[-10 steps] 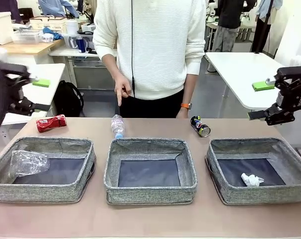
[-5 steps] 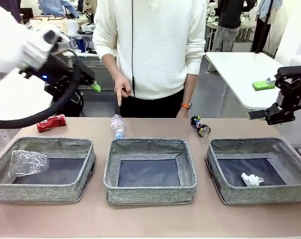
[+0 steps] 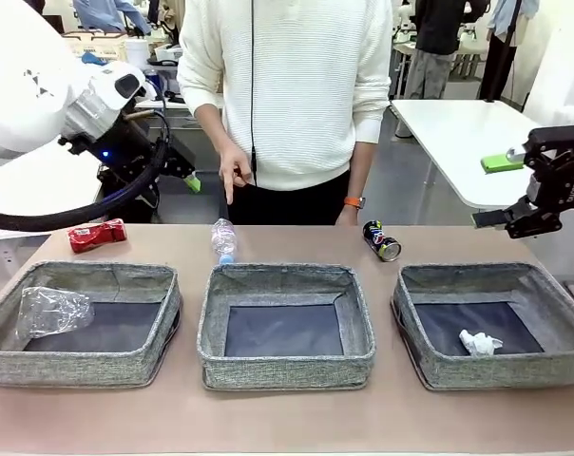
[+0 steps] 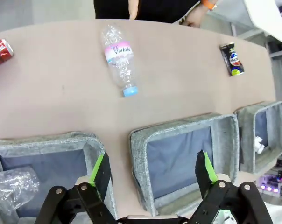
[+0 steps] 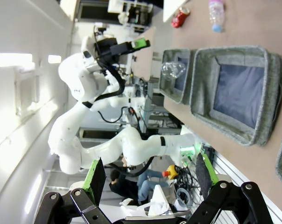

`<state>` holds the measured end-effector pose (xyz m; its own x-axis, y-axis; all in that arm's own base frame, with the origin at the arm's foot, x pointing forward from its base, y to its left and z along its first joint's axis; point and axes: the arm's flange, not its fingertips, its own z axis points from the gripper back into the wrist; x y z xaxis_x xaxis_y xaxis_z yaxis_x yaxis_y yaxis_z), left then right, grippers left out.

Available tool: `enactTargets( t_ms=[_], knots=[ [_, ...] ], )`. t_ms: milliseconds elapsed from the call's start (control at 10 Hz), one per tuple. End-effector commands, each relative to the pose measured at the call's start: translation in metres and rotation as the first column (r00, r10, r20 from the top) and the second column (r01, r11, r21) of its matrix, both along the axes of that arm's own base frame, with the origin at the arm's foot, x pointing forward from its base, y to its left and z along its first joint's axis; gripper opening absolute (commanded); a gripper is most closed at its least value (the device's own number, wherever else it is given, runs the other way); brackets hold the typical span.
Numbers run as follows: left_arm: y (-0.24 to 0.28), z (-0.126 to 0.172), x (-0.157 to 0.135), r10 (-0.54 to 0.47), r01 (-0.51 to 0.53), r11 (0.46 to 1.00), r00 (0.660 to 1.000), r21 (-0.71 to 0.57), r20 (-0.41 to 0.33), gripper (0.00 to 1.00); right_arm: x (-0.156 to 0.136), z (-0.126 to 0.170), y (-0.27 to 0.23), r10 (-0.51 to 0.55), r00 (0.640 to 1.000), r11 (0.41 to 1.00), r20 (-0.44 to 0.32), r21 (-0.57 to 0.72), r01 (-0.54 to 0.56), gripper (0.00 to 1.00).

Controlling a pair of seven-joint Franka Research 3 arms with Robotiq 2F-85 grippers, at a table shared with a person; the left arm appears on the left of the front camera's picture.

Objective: Sort the waste into the appropriate baskets.
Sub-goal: Pick up the waste item pointed out by the person.

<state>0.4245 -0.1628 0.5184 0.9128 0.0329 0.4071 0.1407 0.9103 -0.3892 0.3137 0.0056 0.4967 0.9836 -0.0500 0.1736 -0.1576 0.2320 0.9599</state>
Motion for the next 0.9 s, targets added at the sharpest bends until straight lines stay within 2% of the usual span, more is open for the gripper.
enactTargets(
  t_ms=[0,100,200,300,400,500,700,800],
  knots=[
    [-0.023,-0.014,0.031,0.082,-0.072,0.995,0.986,0.072,-0.147,0.93,0.001,0.002,0.001,0.0,1.0,1.0,0.016,0.02,0.0,1.0],
    [-0.042,-0.017,0.057,0.178,-0.16,0.98,0.969,0.116,-0.171,0.93,0.001,0.002,0.001,0.0,1.0,1.0,0.016,0.02,0.0,1.0],
    [-0.061,-0.021,0.078,0.149,-0.119,0.982,0.966,0.144,-0.214,0.93,0.001,0.002,0.001,0.0,1.0,1.0,0.016,0.02,0.0,1.0],
    [-0.076,-0.027,0.099,0.203,-0.16,0.967,0.954,0.196,-0.222,0.93,0.001,0.002,0.001,0.0,1.0,1.0,0.016,0.02,0.0,1.0],
    [-0.088,-0.038,0.122,0.212,-0.152,0.965,0.93,0.213,-0.299,0.93,0.001,0.002,0.001,0.0,1.0,1.0,0.016,0.02,0.0,1.0],
    [-0.095,-0.052,0.141,0.267,-0.202,0.953,0.912,0.225,-0.313,0.93,0.001,0.002,0.001,0.0,1.0,1.0,0.016,0.02,0.0,1.0],
    [-0.099,-0.082,0.165,0.41,-0.352,0.906,0.87,0.235,-0.276,0.93,0.001,0.002,0.001,0.0,1.0,1.0,0.016,0.02,0.0,1.0],
    [-0.097,-0.099,0.169,0.413,-0.376,0.909,0.873,0.182,-0.259,0.93,0.001,0.002,0.001,0.0,1.0,1.0,0.016,0.02,0.0,1.0]
  ],
)
